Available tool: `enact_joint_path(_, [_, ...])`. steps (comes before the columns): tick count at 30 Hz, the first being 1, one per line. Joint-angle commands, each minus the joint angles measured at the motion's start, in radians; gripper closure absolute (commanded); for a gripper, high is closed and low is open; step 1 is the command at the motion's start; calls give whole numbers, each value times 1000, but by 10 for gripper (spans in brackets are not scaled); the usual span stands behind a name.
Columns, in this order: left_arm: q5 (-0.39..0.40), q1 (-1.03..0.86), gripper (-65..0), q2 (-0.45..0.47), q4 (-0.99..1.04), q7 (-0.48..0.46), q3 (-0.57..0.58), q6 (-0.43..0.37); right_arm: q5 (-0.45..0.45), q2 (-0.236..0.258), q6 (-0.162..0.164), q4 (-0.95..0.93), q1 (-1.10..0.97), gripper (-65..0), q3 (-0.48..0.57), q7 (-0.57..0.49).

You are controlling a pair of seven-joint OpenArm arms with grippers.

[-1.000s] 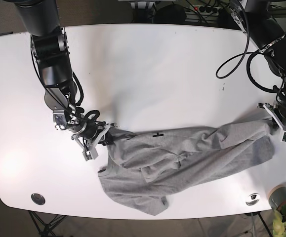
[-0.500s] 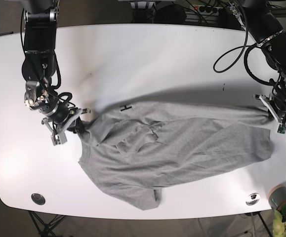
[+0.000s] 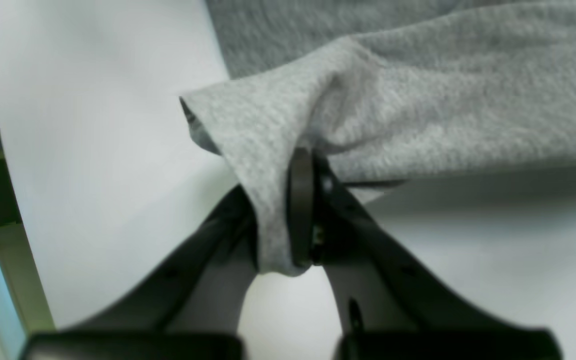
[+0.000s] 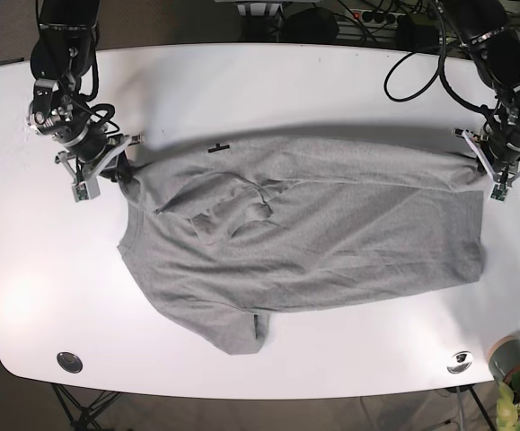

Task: Fold the T-shirt properly
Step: 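Pull the shirt flat with both grippers and release it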

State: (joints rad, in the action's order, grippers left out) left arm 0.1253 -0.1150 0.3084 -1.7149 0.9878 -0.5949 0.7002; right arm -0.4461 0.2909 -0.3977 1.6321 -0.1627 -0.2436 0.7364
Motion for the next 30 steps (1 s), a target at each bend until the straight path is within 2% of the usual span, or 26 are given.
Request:
enact_joint_path(1, [3,-16,0,19,5,-51,-6,-2,-10,14,-5,29,-19,-22,-35,-21])
enact_joint_path(7, [3,-53,0,44,69,-76,-6,-2,-7,14,-40,75,-96,-22,-44,-21])
enact_joint_path(16, [4,-110,0,73,141,-160,-6,-2,-10,9,-39,118,-157,-22,-44,-22])
enact_joint_path(23, [1,-114,-7,99,177,-165,-6,-2,-6,12,-39,122,-176,-22,-52,-24])
enact_joint_path(26, [3,-114,-89,113,174,-162,-6,-2,-10,6,-39,122,-197,-22,-115,-22])
enact_joint_path(30, [3,-114,-242,120,169,-160,-6,-2,-12,12,-40,122,-208,-22,-125,-22])
